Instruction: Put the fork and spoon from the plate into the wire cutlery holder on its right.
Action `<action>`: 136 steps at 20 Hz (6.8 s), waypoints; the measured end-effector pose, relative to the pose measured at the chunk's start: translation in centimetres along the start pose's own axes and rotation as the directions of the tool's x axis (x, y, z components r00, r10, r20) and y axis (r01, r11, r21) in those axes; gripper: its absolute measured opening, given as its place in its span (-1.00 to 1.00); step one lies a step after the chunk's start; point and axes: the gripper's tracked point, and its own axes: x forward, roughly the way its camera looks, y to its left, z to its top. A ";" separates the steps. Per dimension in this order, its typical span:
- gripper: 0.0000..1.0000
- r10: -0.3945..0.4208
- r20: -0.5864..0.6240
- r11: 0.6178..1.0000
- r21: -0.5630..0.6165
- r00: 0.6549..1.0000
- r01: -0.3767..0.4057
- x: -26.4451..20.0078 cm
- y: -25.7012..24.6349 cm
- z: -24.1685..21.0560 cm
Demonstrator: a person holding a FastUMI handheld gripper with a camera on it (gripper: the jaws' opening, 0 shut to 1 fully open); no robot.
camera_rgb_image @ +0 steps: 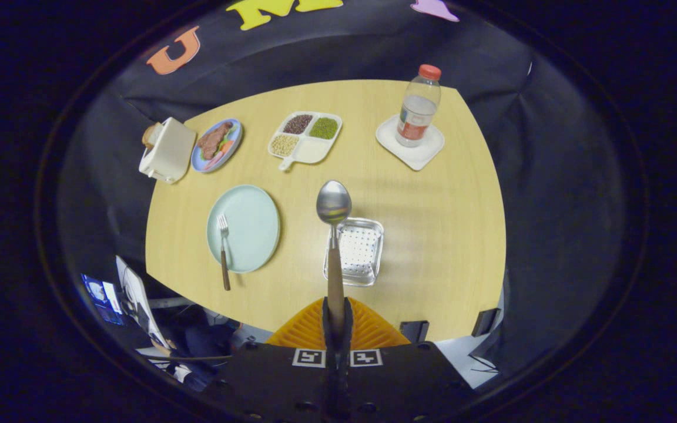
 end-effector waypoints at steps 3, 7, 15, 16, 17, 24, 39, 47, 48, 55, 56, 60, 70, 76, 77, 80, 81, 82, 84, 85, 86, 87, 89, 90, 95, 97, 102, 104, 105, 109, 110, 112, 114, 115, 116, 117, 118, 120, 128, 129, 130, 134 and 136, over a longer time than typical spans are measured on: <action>-0.99 0.001 -0.066 1.000 0.024 0.998 0.001 0.7 -0.8 -1.7; -0.99 0.012 -0.162 0.996 0.091 0.987 0.002 2.0 -1.1 -3.5; -0.97 -0.016 -0.189 0.984 0.174 0.982 0.049 4.3 -1.9 -1.8; -0.92 -0.016 -0.183 0.982 0.183 0.983 0.050 4.5 -2.0 -1.6; -0.83 -0.023 -0.175 0.981 0.186 0.984 0.056 4.5 -2.1 -1.2; 0.49 -0.042 -0.057 0.985 0.162 0.997 0.051 3.2 -1.6 0.9; 0.79 0.017 0.040 0.990 -0.141 0.999 -0.011 2.4 16.7 1.0; 0.78 -0.009 -0.022 0.977 -0.212 1.000 0.004 8.3 24.1 -2.5; 0.79 -0.018 -0.025 0.976 -0.218 1.000 0.012 9.2 24.6 -2.9; 0.78 -0.053 -0.084 0.984 -0.174 0.995 0.038 13.8 25.7 -5.2; 0.79 -0.057 -0.091 0.986 -0.164 0.994 0.042 14.5 25.7 -5.4; 0.70 -0.083 -0.097 0.987 -0.147 0.992 0.068 17.3 25.5 -5.4; -0.51 -0.128 -0.122 0.981 -0.163 0.984 0.107 19.5 25.8 -4.7; -0.97 -0.087 -0.137 0.990 -0.124 0.987 0.070 19.5 25.5 -5.1; -0.97 -0.086 -0.134 0.990 -0.123 0.987 0.070 19.2 25.2 -4.9; -0.97 -0.079 -0.121 0.990 -0.126 0.990 0.064 17.7 24.8 -4.3; -0.97 -0.070 -0.117 0.991 -0.124 0.991 0.056 17.0 24.7 -4.1; -0.97 -0.062 -0.118 0.991 -0.123 0.991 0.047 16.4 24.5 -4.0; -0.97 -0.036 -0.114 0.993 -0.112 0.993 0.023 14.9 24.5 -3.7; -0.97 -0.026 -0.110 0.994 -0.108 0.994 0.014 14.1 24.4 -3.4; -0.97 -0.014 -0.105 0.994 -0.108 0.994 0.003 13.3 24.4 -3.2; -0.97 -0.003 -0.098 0.994 -0.107 0.995 -0.008 12.4 24.4 -2.8; -0.97 0.010 -0.077 0.993 -0.113 0.997 -0.018 10.8 24.1 -2.2; -0.98 0.014 -0.067 0.993 -0.117 0.998 -0.021 9.4 23.8 -1.4; -0.98 0.053 -0.041 0.995 -0.085 0.998 -0.056 5.3 21.8 -0.4; -0.97 0.056 -0.039 0.997 -0.056 0.998 -0.058 3.6 20.1 0.0; -0.98 0.047 0.015 0.999 0.017 0.999 -0.047 -0.2 14.0 1.5; -0.97 0.029 0.025 0.999 0.044 0.999 -0.030 -1.0 11.4 1.7; -0.98 0.020 0.027 0.998 0.060 0.999 -0.021 -1.3 10.1 1.7; -0.98 0.003 -0.011 0.993 0.115 1.000 -0.001 -1.6 6.9 0.0; -0.98 0.005 -0.022 0.992 0.130 1.000 -0.002 -1.5 6.4 -0.4; -0.97 0.003 -0.034 0.989 0.149 0.999 0.002 -1.5 5.3 -0.9; -0.97 0.002 -0.044 0.987 0.159 0.999 0.005 -1.5 4.5 -1.7; -0.98 -0.002 -0.056 0.987 0.162 0.998 0.011 -1.5 4.0 -2.3; -0.97 -0.003 -0.069 0.985 0.170 0.998 0.014 -1.5 3.6 -2.8; -0.98 -0.001 -0.083 0.984 0.176 0.997 0.016 -1.3 3.4 -3.2; -0.97 0.000 -0.094 0.983 0.183 0.996 0.017 -1.1 3.2 -3.5; -0.97 0.004 -0.123 0.980 0.196 0.992 0.020 -0.6 3.0 -4.0; -0.98 0.018 -0.205 0.960 0.276 0.979 0.041 1.2 1.9 -4.9; -0.98 0.023 -0.210 0.958 0.286 0.977 0.039 1.3 2.0 -4.8; -0.98 0.031 -0.213 0.953 0.300 0.977 0.036 1.5 2.0 -4.7; -0.85 0.021 -0.198 0.944 0.327 0.980 0.046 1.8 1.6 -4.0; -0.74 0.027 -0.168 0.950 0.311 0.985 0.027 1.9 2.0 -3.3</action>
